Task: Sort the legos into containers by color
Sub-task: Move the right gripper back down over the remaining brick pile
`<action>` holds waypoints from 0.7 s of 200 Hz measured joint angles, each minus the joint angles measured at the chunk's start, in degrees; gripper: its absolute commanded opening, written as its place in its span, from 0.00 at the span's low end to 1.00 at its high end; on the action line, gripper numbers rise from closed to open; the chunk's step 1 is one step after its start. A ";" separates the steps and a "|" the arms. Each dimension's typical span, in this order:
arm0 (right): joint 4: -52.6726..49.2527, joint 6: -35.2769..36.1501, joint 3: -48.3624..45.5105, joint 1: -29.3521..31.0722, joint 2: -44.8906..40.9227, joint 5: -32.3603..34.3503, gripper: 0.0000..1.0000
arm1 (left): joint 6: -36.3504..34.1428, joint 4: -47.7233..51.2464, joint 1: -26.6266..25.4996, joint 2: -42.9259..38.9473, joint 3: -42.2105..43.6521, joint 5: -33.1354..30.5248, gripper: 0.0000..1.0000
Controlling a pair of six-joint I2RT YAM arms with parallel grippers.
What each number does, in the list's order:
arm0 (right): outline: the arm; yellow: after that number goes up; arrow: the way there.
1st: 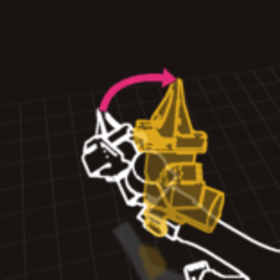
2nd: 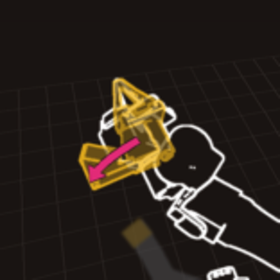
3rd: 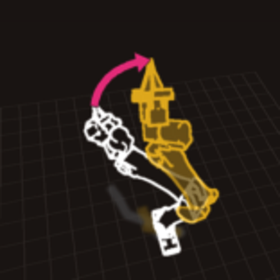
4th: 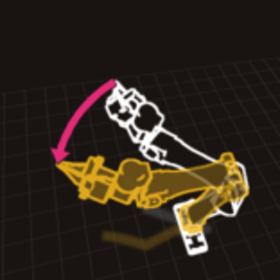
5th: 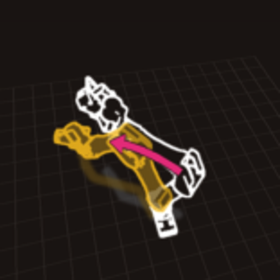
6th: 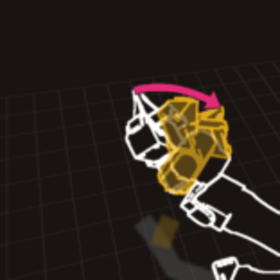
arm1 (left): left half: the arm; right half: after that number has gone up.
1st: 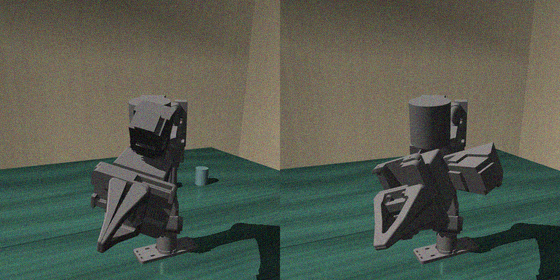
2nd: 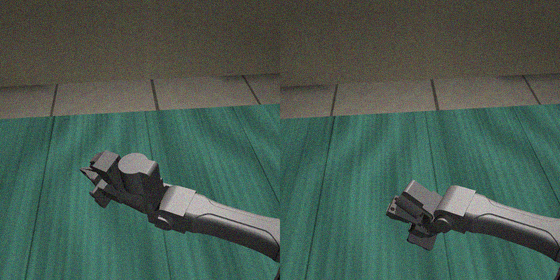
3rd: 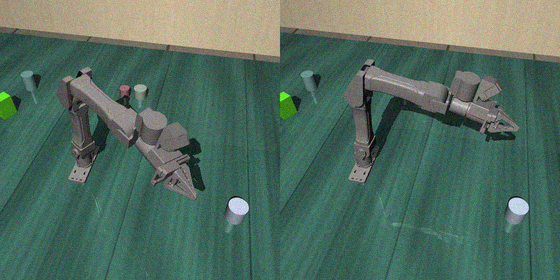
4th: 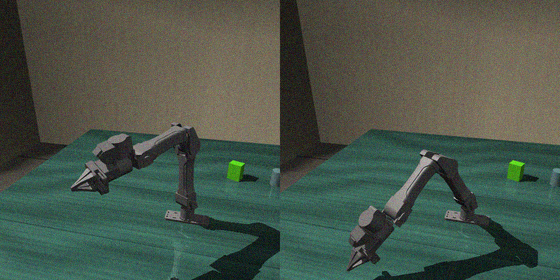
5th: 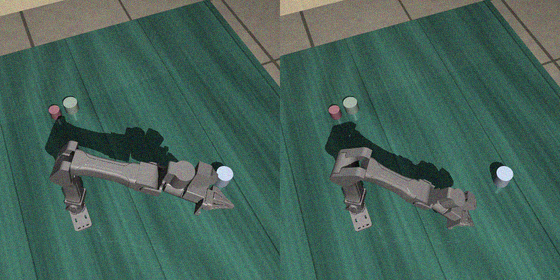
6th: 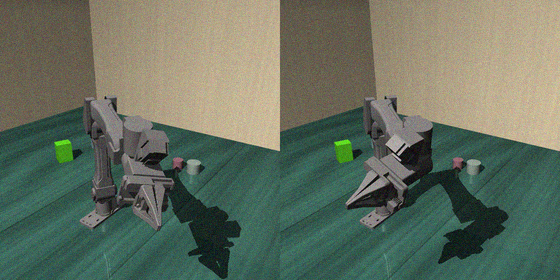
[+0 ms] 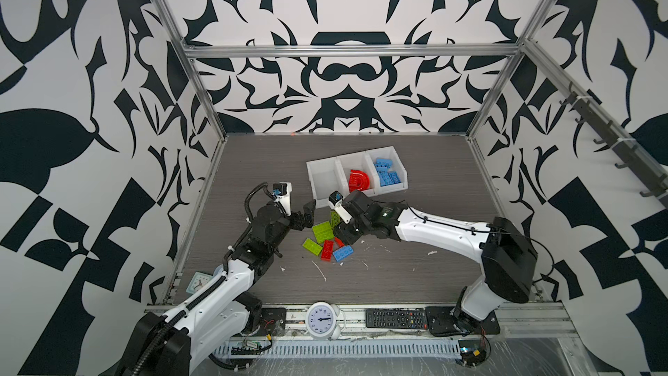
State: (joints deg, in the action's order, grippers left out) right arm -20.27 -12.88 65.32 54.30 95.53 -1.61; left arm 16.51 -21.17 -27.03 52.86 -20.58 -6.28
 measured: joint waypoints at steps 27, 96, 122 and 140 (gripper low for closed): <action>-0.85 -0.28 0.20 0.46 2.03 1.09 0.59 | 0.00 -0.02 0.00 -0.76 0.15 -0.33 0.99; -1.36 -0.31 1.95 0.94 6.29 2.67 0.58 | 0.00 -0.02 0.00 -0.83 0.15 -0.37 0.99; -1.33 -0.28 2.14 1.27 8.22 2.99 0.57 | 0.00 -0.02 0.00 -0.83 0.15 -0.37 0.99; -1.29 -0.26 2.19 1.36 9.03 3.19 0.56 | 0.00 -0.02 0.00 -0.83 0.15 -0.37 0.99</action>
State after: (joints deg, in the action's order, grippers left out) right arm -21.56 -13.15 67.51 55.66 104.55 1.58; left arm 16.51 -21.19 -27.03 52.03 -20.43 -6.66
